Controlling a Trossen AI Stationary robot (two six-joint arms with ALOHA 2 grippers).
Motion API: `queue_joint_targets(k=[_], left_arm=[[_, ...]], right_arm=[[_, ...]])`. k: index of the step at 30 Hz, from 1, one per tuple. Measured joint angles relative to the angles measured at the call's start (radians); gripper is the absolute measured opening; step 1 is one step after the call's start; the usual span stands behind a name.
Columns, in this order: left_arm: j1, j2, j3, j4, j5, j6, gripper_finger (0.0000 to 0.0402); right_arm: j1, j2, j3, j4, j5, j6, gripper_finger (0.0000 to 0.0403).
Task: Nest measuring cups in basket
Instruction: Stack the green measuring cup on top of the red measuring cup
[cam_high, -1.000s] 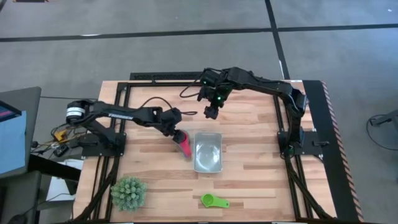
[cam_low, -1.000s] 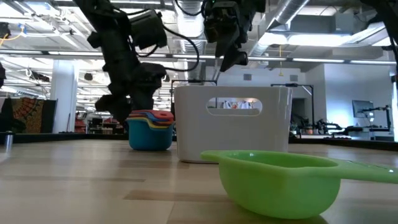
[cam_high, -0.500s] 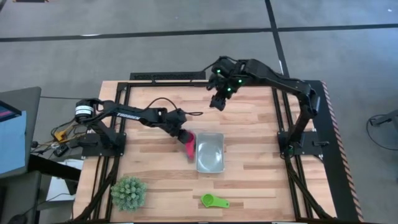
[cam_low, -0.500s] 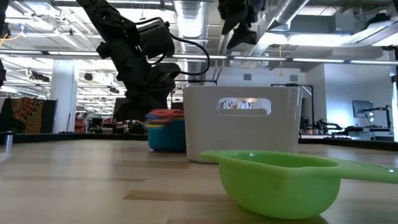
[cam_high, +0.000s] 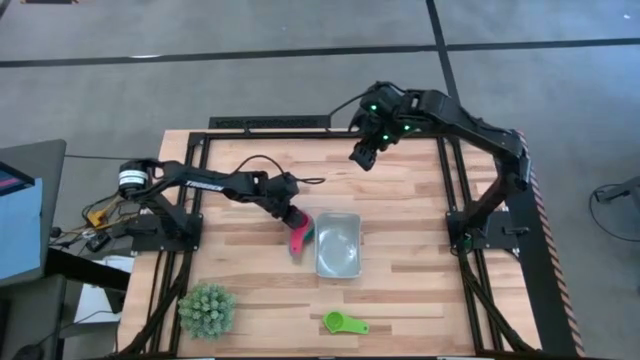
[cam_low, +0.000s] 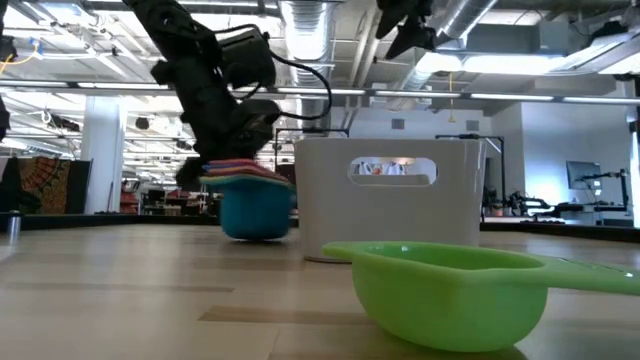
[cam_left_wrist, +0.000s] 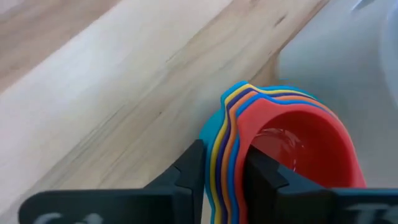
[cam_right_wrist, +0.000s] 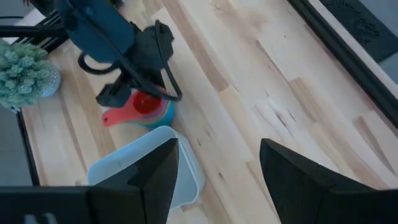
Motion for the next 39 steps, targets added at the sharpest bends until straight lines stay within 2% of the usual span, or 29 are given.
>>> queue_joint_targets(k=[8,15,22,31,39], left_arm=[[0.023,-0.132,0.107,-0.184,-0.036,0.032,0.0063],[0.004,-0.153,0.23,-0.183,-0.051,0.025,0.0061],[-0.08,-0.037,0.373,-0.109,-0.082,0.051,0.0065],[-0.153,0.172,0.584,-0.08,-0.206,0.052,0.0063],[-0.19,0.223,0.614,-0.091,-0.211,0.014,0.0063]], right_arm=[[0.002,-0.063,0.0,-0.054,0.074,0.029,0.0249],[0.006,-0.131,0.0,-0.122,0.162,0.086,0.0249],[0.042,-0.208,-0.001,-0.209,0.258,0.188,0.0249],[0.11,-0.272,0.0,-0.288,0.42,0.327,0.0249],[0.179,-0.308,0.0,-0.389,0.495,0.409,0.0249]])
